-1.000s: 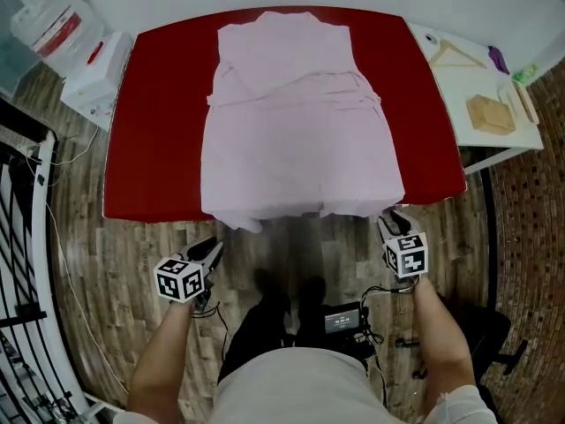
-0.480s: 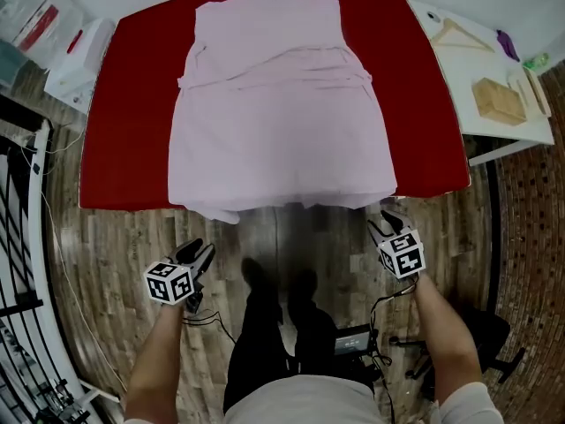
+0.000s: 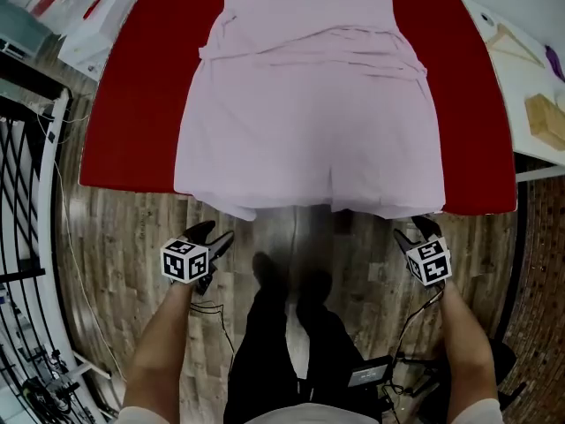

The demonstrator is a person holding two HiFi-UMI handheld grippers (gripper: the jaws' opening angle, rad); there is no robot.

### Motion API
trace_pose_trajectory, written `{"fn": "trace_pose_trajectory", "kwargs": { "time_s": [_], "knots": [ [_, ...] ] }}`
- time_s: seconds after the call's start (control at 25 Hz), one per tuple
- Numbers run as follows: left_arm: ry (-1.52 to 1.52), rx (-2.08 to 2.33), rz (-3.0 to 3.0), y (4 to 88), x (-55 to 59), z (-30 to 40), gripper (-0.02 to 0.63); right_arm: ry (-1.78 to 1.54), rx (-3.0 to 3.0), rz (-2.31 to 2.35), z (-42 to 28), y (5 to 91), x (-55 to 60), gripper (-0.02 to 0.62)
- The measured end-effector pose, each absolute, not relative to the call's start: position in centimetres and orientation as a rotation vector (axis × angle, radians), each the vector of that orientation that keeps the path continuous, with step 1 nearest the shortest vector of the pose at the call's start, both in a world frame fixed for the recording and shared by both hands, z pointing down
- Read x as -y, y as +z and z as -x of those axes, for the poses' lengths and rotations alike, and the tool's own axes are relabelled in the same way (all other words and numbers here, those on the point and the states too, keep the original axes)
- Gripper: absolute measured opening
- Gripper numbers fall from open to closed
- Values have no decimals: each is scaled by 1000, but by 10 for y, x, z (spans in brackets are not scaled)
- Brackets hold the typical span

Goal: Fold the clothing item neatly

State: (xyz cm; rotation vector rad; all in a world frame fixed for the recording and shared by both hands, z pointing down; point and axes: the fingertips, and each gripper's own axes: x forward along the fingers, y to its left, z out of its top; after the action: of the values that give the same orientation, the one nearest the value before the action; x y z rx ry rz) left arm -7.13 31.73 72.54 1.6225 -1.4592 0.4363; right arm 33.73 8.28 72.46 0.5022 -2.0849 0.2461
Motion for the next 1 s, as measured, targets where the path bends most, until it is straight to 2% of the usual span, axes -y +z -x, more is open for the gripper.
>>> {"fn": "trace_pose_trajectory", "kwargs": {
  "time_s": [0.48, 0.92, 1.0],
  "knots": [
    [350, 1541, -1662, 755, -270, 101, 249, 216, 2064, -446, -330, 781, -66, 224],
    [412, 1533, -1713, 763, -260, 113, 247, 218, 2124, -374, -295, 801, -60, 232],
    [424, 1535, -1728, 763, -259, 113, 198, 243, 2134, -390, -292, 805, -57, 232]
  ]
}}
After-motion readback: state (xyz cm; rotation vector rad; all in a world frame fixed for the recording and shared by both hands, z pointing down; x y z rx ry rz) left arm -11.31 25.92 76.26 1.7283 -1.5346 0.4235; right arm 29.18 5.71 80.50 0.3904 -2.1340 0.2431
